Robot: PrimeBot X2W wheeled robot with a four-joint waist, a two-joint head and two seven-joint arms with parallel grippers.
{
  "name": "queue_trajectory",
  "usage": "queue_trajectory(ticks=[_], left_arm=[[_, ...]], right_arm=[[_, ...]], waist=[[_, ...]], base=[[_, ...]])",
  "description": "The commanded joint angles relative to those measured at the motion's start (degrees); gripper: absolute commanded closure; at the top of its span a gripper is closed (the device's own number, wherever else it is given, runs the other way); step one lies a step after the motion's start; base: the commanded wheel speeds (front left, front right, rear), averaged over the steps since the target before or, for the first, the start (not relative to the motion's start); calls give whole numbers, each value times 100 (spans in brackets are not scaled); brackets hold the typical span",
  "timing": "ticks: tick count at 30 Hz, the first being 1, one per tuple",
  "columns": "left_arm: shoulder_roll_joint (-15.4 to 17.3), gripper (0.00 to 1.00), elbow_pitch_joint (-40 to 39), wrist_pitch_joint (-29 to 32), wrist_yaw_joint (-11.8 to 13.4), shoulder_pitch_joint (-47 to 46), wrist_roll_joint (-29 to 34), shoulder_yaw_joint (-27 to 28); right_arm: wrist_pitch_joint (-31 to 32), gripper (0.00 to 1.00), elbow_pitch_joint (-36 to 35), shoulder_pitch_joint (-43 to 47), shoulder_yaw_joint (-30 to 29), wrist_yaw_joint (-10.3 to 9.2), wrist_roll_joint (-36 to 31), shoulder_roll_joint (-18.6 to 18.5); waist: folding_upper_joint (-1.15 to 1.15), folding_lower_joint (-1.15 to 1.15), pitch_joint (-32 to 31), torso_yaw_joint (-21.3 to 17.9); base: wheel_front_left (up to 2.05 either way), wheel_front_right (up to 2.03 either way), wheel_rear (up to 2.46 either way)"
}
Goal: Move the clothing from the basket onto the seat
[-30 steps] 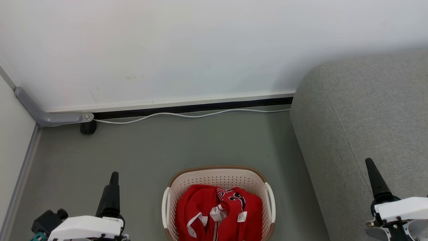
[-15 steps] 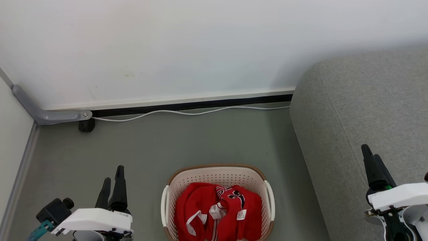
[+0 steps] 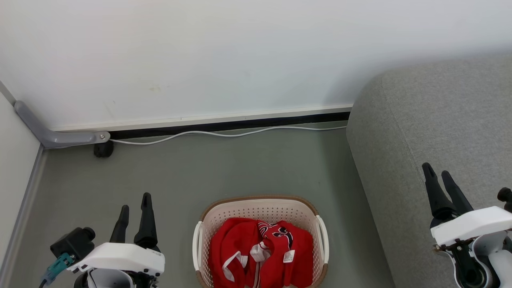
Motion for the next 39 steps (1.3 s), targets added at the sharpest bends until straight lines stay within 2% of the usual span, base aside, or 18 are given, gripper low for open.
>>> queue_trajectory(ticks=[1, 2, 3, 18, 29, 39], left_arm=[[93, 0, -153, -79, 50, -341, 174, 100], [96, 0, -147, -112, 82, -338, 328, 111], [103, 0, -96, -196, 134, -345, 736, 122], [124, 0, 50, -449, 344, -477, 1827, -19], [137, 0, 7, -616, 546, -607, 2388, -86], [151, 0, 91, -783, 612, -724, 3116, -257]], right_arm=[[-125, 0, -110, -249, 115, 22, -152, -166], [-158, 0, -78, -279, 198, 23, -242, -202], [-242, 0, 24, -374, 394, 23, -487, -302], [-495, 0, 314, -639, 915, 24, -1168, -578], [-662, 0, 340, -804, 988, 25, -1612, -751], [-829, 0, 335, -889, 968, 25, -2203, -839]], waist=[[0, 0, -7, 0], [0, 0, -16, -4], [0, 0, -36, -15], [0, 0, -34, -27], [0, 0, 15, 2], [0, 0, 56, 19]], base=[[0, 0, 0], [0, 0, 0], [0, 0, 0], [0, 0, 0], [0, 0, 0], [0, 0, 0]])
